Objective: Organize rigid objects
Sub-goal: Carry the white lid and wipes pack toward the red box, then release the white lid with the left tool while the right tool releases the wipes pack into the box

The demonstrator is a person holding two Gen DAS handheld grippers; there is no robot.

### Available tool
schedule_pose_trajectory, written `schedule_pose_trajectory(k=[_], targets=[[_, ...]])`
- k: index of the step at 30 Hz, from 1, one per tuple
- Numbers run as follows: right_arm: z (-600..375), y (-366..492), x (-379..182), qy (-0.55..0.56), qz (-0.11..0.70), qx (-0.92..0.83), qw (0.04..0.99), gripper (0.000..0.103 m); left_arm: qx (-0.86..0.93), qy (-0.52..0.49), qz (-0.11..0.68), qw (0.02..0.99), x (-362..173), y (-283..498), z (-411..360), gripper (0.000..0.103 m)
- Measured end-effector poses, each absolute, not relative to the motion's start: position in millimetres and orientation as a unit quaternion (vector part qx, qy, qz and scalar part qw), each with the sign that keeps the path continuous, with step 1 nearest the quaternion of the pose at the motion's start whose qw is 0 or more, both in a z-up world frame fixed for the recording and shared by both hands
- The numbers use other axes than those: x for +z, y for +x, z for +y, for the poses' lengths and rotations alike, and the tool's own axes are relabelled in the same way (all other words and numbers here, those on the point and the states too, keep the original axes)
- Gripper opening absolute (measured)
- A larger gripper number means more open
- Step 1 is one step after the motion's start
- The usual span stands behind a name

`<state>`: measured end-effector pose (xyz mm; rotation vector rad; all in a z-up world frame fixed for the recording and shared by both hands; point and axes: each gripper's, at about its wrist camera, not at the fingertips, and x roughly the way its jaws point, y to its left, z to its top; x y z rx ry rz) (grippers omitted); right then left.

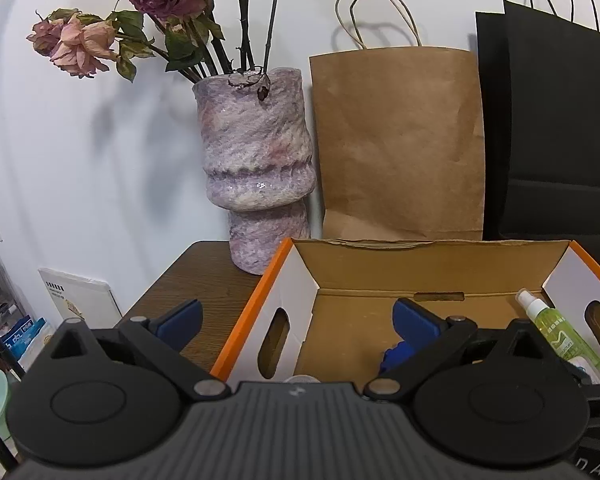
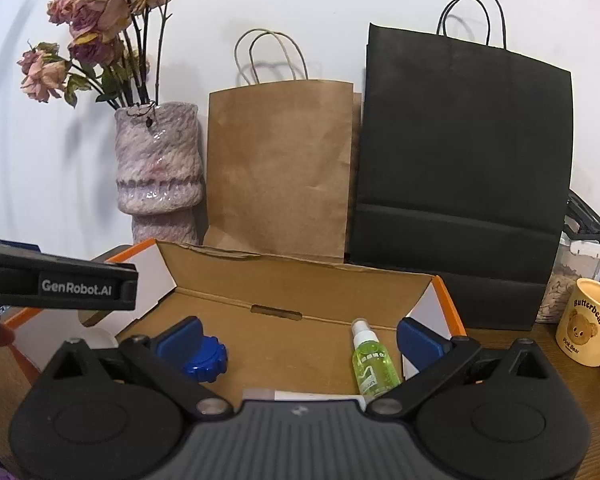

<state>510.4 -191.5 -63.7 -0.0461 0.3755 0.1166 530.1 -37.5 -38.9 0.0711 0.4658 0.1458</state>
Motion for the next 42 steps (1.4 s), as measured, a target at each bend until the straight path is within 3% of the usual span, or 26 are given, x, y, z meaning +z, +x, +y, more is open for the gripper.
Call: schedule_pose_trajectory(k=[42], targets=[[-203.4, 480.9, -59.3, -0.003, 0.173, 0.042, 0.984, 0.103, 0.072, 0.017, 0.217, 0.973, -26.8, 493.8, -23.3, 0.103]])
